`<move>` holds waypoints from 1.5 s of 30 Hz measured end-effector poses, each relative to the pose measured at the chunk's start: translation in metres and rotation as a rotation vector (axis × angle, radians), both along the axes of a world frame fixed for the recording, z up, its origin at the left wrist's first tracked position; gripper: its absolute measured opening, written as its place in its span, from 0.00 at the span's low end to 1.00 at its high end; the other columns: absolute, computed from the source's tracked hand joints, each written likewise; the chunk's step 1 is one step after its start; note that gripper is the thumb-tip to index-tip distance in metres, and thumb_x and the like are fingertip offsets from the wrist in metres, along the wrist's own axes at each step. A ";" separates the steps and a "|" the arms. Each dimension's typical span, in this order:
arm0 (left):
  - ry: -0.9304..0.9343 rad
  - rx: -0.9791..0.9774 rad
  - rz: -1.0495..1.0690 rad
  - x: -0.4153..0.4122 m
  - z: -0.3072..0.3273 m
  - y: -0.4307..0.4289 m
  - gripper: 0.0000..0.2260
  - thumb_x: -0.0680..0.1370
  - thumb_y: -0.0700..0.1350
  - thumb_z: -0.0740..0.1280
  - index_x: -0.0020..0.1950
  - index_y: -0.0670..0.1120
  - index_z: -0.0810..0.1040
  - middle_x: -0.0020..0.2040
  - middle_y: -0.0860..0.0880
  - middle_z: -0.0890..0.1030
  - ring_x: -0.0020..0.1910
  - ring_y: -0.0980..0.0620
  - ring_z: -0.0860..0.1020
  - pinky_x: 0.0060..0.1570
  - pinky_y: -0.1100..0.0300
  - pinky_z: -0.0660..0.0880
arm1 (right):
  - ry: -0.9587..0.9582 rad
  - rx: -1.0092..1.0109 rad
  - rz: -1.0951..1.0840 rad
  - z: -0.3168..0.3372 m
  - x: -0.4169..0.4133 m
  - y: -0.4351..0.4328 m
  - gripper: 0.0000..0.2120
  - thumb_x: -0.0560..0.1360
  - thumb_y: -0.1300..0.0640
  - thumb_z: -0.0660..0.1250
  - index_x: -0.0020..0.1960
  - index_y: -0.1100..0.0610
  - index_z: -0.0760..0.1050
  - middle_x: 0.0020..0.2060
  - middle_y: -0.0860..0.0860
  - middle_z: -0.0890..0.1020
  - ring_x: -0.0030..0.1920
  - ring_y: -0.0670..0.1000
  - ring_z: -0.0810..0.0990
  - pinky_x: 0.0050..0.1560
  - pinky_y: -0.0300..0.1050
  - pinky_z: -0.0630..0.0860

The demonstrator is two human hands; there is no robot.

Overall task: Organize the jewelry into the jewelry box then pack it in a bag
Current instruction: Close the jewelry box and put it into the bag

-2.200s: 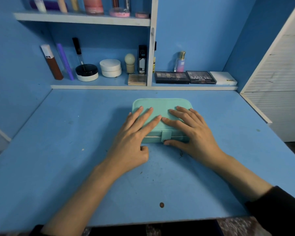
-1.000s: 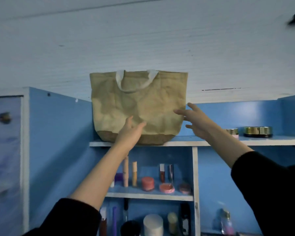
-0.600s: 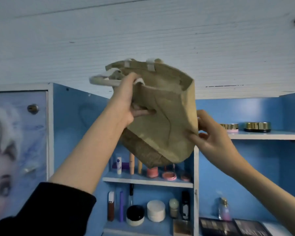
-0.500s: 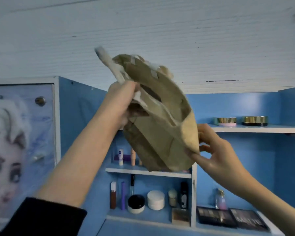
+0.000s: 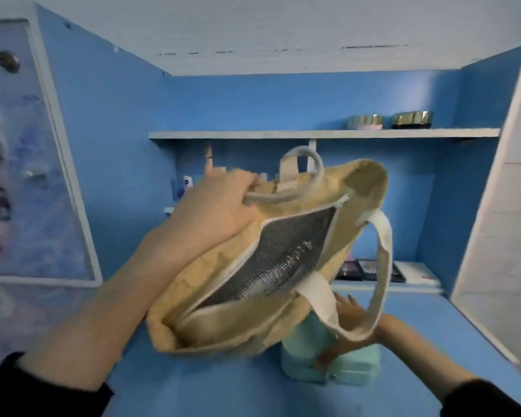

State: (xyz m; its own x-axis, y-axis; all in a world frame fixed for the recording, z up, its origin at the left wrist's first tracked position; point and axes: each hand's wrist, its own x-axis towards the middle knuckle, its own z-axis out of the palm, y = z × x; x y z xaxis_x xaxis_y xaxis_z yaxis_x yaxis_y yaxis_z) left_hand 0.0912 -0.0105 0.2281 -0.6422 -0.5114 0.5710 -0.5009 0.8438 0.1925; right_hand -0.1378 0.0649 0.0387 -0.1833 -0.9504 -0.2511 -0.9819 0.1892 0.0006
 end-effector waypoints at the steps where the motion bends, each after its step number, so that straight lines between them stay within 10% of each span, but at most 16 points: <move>1: -0.039 -0.002 0.010 -0.006 -0.010 0.001 0.17 0.74 0.37 0.60 0.59 0.51 0.79 0.46 0.44 0.79 0.54 0.41 0.76 0.51 0.51 0.73 | 0.006 0.019 -0.015 -0.006 -0.001 0.001 0.47 0.64 0.29 0.67 0.75 0.45 0.50 0.72 0.55 0.58 0.73 0.59 0.56 0.72 0.55 0.54; 13: -0.155 -0.211 0.098 -0.036 -0.038 -0.007 0.16 0.75 0.37 0.60 0.57 0.53 0.78 0.41 0.45 0.73 0.45 0.43 0.76 0.38 0.56 0.65 | -0.032 -0.074 -0.674 -0.008 -0.039 0.064 0.47 0.61 0.22 0.58 0.73 0.41 0.53 0.67 0.54 0.68 0.68 0.57 0.64 0.63 0.56 0.63; 18: -0.209 -0.242 0.077 -0.047 -0.055 -0.011 0.12 0.76 0.39 0.62 0.54 0.52 0.80 0.38 0.51 0.73 0.43 0.46 0.78 0.35 0.59 0.65 | -0.049 -1.449 -0.174 0.057 0.006 0.069 0.13 0.74 0.50 0.61 0.40 0.58 0.76 0.36 0.48 0.75 0.41 0.55 0.73 0.43 0.45 0.67; 21: -0.208 -0.236 0.058 -0.052 -0.052 -0.010 0.14 0.76 0.39 0.62 0.56 0.53 0.80 0.35 0.53 0.69 0.40 0.47 0.74 0.30 0.61 0.62 | -0.147 -0.934 0.326 0.085 0.062 0.025 0.12 0.75 0.54 0.60 0.41 0.59 0.79 0.37 0.53 0.80 0.42 0.53 0.76 0.46 0.48 0.73; 25: -0.170 -0.230 0.017 -0.049 -0.051 -0.010 0.16 0.75 0.36 0.61 0.57 0.52 0.79 0.36 0.53 0.70 0.38 0.49 0.72 0.35 0.60 0.63 | -0.051 -0.015 0.211 0.063 0.072 -0.053 0.24 0.79 0.43 0.55 0.74 0.47 0.60 0.73 0.53 0.64 0.73 0.56 0.62 0.72 0.53 0.57; 29: -0.033 -0.182 0.091 -0.034 -0.041 -0.030 0.16 0.75 0.34 0.62 0.57 0.49 0.80 0.38 0.46 0.77 0.37 0.47 0.72 0.35 0.55 0.70 | 0.147 0.292 0.214 0.023 0.067 -0.054 0.25 0.81 0.42 0.45 0.76 0.49 0.53 0.75 0.55 0.58 0.74 0.59 0.56 0.71 0.55 0.52; 34: 0.126 -0.165 0.034 -0.027 -0.033 -0.050 0.17 0.73 0.33 0.63 0.53 0.50 0.83 0.47 0.42 0.83 0.50 0.39 0.76 0.45 0.50 0.71 | 0.180 0.245 0.220 0.007 0.076 -0.023 0.21 0.81 0.57 0.53 0.74 0.55 0.58 0.70 0.61 0.65 0.71 0.61 0.61 0.69 0.54 0.55; 38: 0.070 -0.124 -0.009 -0.031 -0.030 -0.039 0.19 0.72 0.33 0.61 0.55 0.52 0.82 0.45 0.47 0.82 0.45 0.44 0.72 0.44 0.51 0.72 | 0.029 0.166 0.203 -0.001 0.069 -0.025 0.21 0.81 0.46 0.49 0.72 0.49 0.63 0.68 0.57 0.70 0.68 0.59 0.68 0.67 0.54 0.63; 45: -0.070 0.013 -0.075 -0.041 -0.036 -0.025 0.13 0.71 0.35 0.62 0.41 0.52 0.81 0.32 0.52 0.77 0.36 0.51 0.74 0.38 0.56 0.72 | -0.424 -0.868 0.223 0.032 0.054 0.018 0.14 0.70 0.56 0.57 0.46 0.50 0.80 0.40 0.42 0.82 0.40 0.41 0.78 0.43 0.38 0.74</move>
